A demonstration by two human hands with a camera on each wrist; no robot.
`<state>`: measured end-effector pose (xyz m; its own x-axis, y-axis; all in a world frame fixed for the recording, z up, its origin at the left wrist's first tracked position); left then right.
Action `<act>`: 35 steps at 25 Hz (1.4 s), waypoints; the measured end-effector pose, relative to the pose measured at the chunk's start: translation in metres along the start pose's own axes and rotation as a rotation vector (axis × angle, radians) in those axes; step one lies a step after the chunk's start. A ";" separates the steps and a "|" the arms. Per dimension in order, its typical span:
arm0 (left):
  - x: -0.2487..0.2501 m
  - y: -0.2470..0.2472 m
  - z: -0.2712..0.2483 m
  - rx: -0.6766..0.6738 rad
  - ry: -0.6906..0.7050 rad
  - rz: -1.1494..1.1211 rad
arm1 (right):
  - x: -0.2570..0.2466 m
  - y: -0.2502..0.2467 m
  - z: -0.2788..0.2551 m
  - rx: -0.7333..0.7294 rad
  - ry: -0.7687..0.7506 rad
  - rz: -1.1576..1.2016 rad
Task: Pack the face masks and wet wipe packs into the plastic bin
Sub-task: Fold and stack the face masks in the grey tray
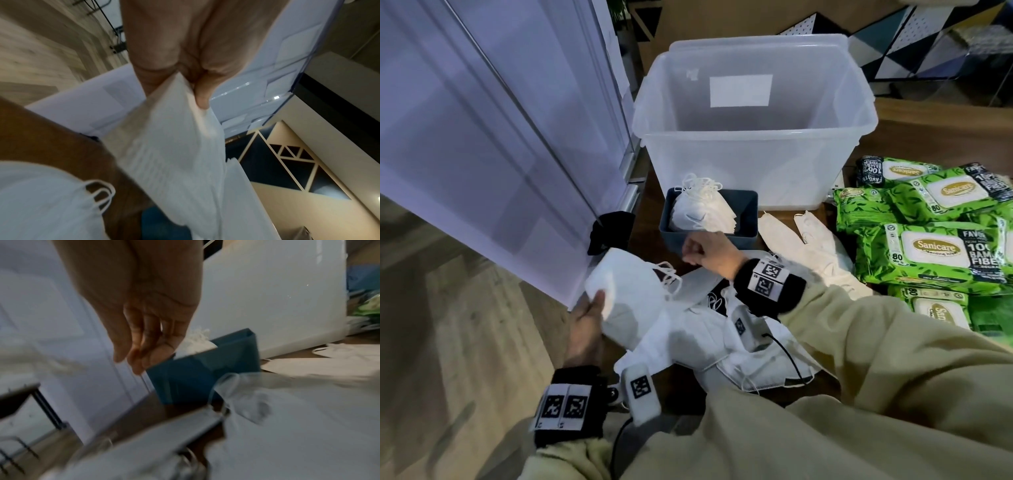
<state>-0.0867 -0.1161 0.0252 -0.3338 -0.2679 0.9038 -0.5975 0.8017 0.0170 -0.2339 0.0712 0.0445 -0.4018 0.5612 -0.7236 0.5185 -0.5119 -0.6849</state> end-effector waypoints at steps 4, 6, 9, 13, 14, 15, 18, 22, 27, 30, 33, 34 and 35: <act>0.006 -0.029 0.006 0.053 0.031 -0.052 | 0.056 0.059 -0.040 -0.495 0.189 -0.464; 0.006 -0.034 0.006 0.049 0.039 -0.078 | 0.064 0.078 -0.053 -0.502 0.191 -0.508; 0.003 -0.036 0.007 0.046 0.058 -0.099 | 0.072 0.086 -0.055 -0.388 0.180 -0.503; -0.003 -0.039 0.006 0.085 0.053 -0.119 | 0.083 0.067 -0.046 -0.246 0.280 -0.153; -0.003 -0.040 0.005 0.097 0.052 -0.131 | 0.087 0.057 -0.046 -0.211 0.299 -0.046; -0.004 -0.040 0.004 0.106 0.051 -0.142 | 0.090 0.047 -0.045 -0.172 0.304 0.030; -0.008 -0.040 0.002 0.126 0.028 -0.143 | 0.099 0.015 -0.047 -0.111 0.307 0.172; -0.016 -0.029 0.000 0.104 -0.025 -0.083 | 0.109 -0.018 -0.062 -0.001 0.366 0.465; -0.019 0.004 -0.014 0.058 -0.048 -0.022 | 0.112 -0.046 -0.085 0.107 0.377 0.752; -0.022 0.023 -0.013 0.048 -0.058 -0.005 | 0.094 -0.047 -0.093 0.121 0.384 0.938; -0.020 0.047 -0.015 0.006 -0.025 -0.014 | 0.059 -0.033 -0.095 0.027 0.328 1.059; -0.018 0.057 -0.018 -0.016 -0.014 -0.028 | 0.048 -0.024 -0.095 -0.023 0.316 1.060; -0.015 0.065 -0.021 -0.033 -0.013 -0.038 | 0.037 -0.014 -0.094 -0.062 0.315 1.049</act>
<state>-0.1053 -0.0485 0.0213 -0.3215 -0.3051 0.8964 -0.5857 0.8080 0.0649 -0.1851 0.1606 0.0352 0.4678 0.0111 -0.8838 0.5304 -0.8034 0.2706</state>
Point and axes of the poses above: each hand's wrist, its own z-axis towards the middle knuckle, its own y-axis out of the palm, x = y × z, the point moved 5 cm from there along z, towards the middle knuckle, and after that the axes turned 4 degrees about -y, right-handed, at the moved point
